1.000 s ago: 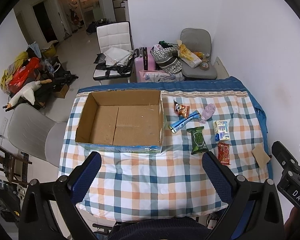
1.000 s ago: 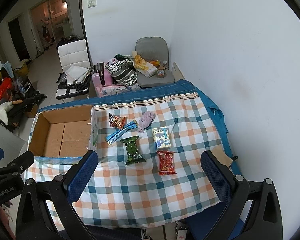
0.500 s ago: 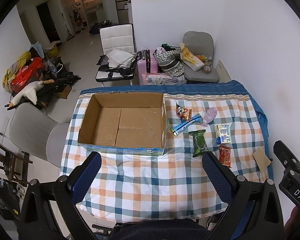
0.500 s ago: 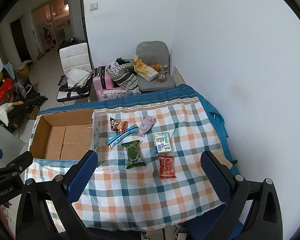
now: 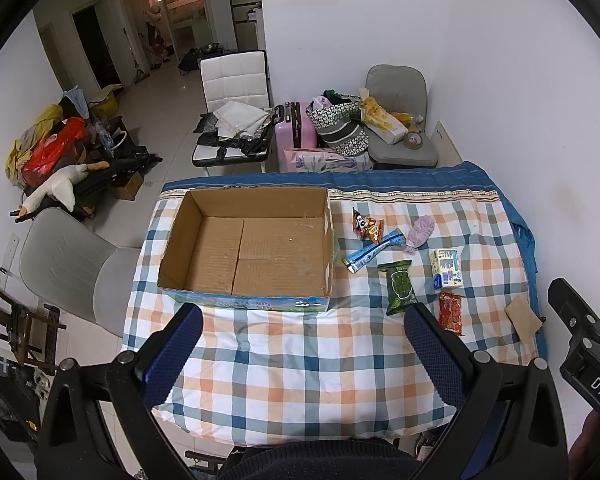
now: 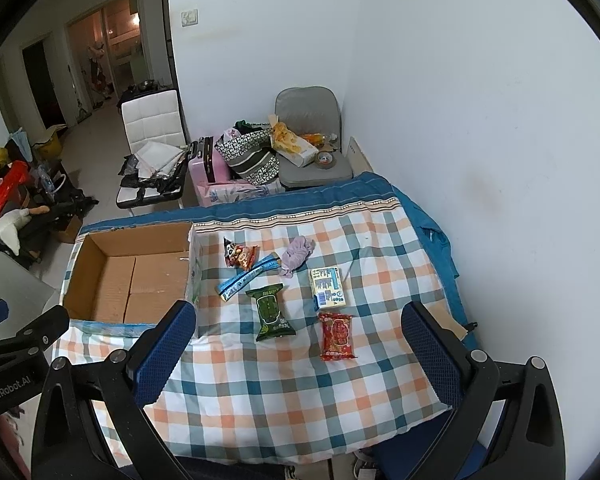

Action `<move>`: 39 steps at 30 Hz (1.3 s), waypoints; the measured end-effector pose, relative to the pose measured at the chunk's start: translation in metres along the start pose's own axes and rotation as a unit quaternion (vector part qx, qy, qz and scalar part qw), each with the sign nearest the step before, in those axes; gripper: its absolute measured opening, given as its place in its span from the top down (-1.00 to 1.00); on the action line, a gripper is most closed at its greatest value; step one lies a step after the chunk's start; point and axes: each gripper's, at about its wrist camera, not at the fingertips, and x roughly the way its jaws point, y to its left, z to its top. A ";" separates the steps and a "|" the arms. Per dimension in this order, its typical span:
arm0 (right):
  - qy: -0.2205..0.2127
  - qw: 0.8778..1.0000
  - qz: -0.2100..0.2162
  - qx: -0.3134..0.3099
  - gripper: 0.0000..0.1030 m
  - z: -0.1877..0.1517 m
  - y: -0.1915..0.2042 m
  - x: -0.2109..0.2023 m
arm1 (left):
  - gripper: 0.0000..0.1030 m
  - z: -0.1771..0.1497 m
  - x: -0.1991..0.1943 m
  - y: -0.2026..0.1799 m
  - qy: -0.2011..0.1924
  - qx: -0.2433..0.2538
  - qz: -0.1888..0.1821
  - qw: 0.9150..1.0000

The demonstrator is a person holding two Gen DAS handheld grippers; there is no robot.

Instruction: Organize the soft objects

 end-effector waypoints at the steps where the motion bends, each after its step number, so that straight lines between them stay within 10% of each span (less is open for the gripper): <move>1: 0.000 1.000 0.001 0.000 -1.00 0.000 0.000 0.000 | -1.00 0.000 -0.001 0.001 -0.001 0.000 0.000 1.000; 39: 0.001 1.000 0.008 0.005 -1.00 0.001 0.004 -0.001 | -1.00 -0.002 -0.001 0.000 -0.008 0.005 -0.006 1.000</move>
